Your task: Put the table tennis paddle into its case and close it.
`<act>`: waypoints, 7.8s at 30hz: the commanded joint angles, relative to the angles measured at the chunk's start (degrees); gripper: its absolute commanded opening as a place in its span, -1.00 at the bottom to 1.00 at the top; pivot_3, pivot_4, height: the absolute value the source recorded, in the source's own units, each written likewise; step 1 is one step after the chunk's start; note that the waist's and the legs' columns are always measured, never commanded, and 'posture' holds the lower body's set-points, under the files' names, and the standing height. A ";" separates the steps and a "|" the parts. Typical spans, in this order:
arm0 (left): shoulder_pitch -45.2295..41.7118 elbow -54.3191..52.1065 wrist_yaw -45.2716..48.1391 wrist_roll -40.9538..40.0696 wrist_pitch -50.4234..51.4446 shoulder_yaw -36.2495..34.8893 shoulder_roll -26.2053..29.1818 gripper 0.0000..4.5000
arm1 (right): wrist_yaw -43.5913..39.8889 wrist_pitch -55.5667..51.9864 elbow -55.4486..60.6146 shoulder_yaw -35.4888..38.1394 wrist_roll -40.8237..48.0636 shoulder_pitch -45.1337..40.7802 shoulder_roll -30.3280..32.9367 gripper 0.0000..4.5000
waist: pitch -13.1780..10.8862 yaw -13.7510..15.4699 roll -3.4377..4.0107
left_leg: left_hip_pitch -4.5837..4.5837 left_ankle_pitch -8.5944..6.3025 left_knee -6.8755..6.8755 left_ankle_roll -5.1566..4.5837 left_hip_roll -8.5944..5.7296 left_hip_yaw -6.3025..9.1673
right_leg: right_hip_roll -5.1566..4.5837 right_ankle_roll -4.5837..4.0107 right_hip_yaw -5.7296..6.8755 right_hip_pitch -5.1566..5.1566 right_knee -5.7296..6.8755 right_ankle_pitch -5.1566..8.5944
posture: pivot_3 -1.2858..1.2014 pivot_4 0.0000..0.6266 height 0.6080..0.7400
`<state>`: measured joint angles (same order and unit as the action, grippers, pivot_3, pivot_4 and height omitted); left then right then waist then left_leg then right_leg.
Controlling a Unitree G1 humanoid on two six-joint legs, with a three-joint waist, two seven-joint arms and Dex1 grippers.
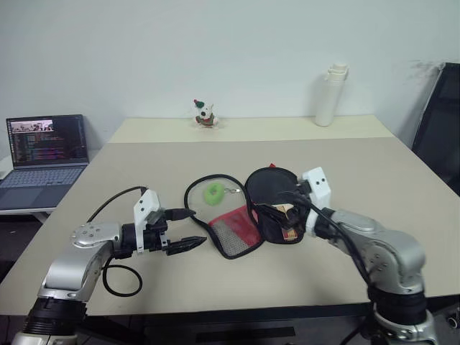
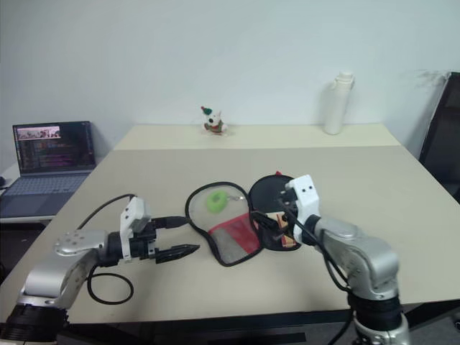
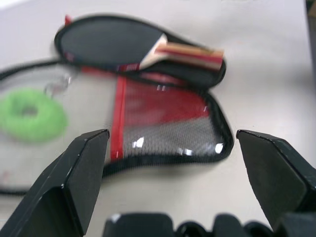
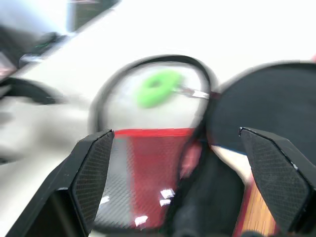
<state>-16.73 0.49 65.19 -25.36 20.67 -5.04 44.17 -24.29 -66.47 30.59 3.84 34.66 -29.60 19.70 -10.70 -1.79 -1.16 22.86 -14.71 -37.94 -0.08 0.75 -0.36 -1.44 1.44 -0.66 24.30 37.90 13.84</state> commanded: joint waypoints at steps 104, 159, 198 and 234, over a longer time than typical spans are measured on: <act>-10.34 -3.04 -2.98 -0.36 3.31 -0.39 -6.32 -1.00 | -18.74 20.43 -59.37 -11.99 -22.13 -15.41 1.54 -0.98 | 0.15 -1.70 -0.49 | -0.37 0.00 -0.12 0.00 0.09 -0.28 | 0.14 -0.22 -0.24 -0.22 0.11 -0.32 | 0.03 -0.52 1.00; -1.03 -4.06 -2.02 -1.13 2.67 -1.43 1.96 -1.00 | -5.62 -11.54 0.59 -1.55 -1.23 6.66 6.02 0.99 | 0.16 0.08 -0.51 | -0.10 -0.03 -0.01 0.04 0.10 -0.04 | 0.12 -0.17 -0.06 -0.10 -0.06 -0.02 | 0.03 -0.52 1.00; -41.62 67.69 -11.29 27.00 -17.68 9.36 -15.69 0.99 | -4.28 11.66 -8.77 -14.39 -8.97 -0.38 -0.74 1.00 | 0.17 0.10 -0.54 | 0.03 -0.02 -0.07 0.04 0.02 0.05 | 0.12 -0.40 0.32 -0.04 0.02 -0.20 | 0.03 -0.52 1.00; -43.71 64.09 -14.96 33.22 -24.16 12.11 -13.63 -0.99 | -2.53 25.96 -31.29 -25.78 -26.76 1.82 -9.36 1.00 | 0.36 -0.03 -0.81 | -0.13 -0.02 -0.12 0.04 0.05 0.05 | 0.15 -0.42 0.28 -0.11 0.17 -0.21 | 0.03 -0.52 1.00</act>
<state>-57.89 64.29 51.75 6.92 -1.88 7.05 29.11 -27.01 -39.22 0.89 -21.11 8.44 -29.51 10.37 -10.34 -1.82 -1.96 22.73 -14.72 -38.06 -0.04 0.80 -0.31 -1.29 1.02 -0.38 24.18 38.07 13.63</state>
